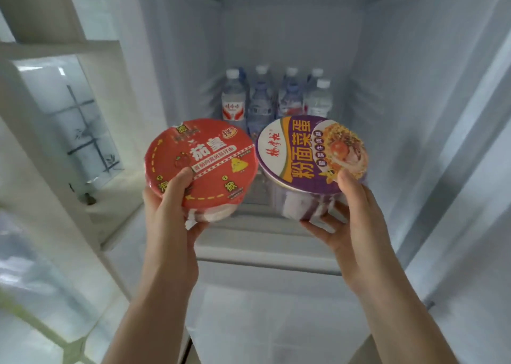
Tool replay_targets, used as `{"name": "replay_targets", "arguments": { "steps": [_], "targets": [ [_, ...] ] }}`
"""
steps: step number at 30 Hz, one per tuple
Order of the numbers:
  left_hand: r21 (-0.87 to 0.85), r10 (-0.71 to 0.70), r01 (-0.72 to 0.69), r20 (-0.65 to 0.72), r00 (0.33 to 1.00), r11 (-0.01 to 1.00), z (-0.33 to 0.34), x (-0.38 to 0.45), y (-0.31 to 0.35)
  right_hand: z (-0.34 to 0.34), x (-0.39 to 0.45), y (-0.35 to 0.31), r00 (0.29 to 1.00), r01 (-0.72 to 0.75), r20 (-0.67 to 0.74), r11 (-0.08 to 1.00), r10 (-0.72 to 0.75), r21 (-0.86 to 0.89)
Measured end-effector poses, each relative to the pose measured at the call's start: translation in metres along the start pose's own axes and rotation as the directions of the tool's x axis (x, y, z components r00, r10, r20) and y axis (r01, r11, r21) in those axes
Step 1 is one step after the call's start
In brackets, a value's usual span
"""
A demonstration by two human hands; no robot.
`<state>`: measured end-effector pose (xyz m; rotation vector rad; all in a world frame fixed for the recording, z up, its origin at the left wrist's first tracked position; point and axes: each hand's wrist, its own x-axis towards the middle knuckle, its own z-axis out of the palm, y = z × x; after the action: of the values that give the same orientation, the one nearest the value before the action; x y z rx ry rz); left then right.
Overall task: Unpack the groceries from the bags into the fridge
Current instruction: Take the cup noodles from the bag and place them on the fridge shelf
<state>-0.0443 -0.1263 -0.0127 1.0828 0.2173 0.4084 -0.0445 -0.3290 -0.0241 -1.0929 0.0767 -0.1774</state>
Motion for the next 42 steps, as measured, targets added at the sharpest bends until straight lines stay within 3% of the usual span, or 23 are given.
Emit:
{"name": "replay_targets", "arguments": {
  "steps": [11,19,27,34,42],
  "targets": [
    [-0.015,0.29,-0.291,0.148,0.946,0.957,0.056,0.07,0.062,0.049,0.05,-0.065,0.984,0.178,-0.018,0.984,-0.178,0.011],
    [-0.002,0.496,-0.506,0.203,0.844,0.862,0.096,0.088,0.108,0.082,0.066,-0.121,0.899,0.438,0.0,0.898,-0.439,-0.046],
    [-0.054,0.488,-0.49,0.241,0.839,0.87,0.152,0.107,0.139,0.1,0.103,-0.164,0.905,0.425,-0.047,0.905,-0.424,0.015],
    [0.074,0.445,-0.47,0.223,0.867,0.879,0.185,0.153,0.157,0.122,0.144,-0.197,0.864,0.47,-0.08,0.854,-0.497,-0.223],
    [0.169,0.332,-0.376,0.239,0.912,0.911,0.205,0.197,0.159,0.129,0.184,-0.21,0.912,0.364,-0.063,0.87,-0.406,-0.333]
  ]
}}
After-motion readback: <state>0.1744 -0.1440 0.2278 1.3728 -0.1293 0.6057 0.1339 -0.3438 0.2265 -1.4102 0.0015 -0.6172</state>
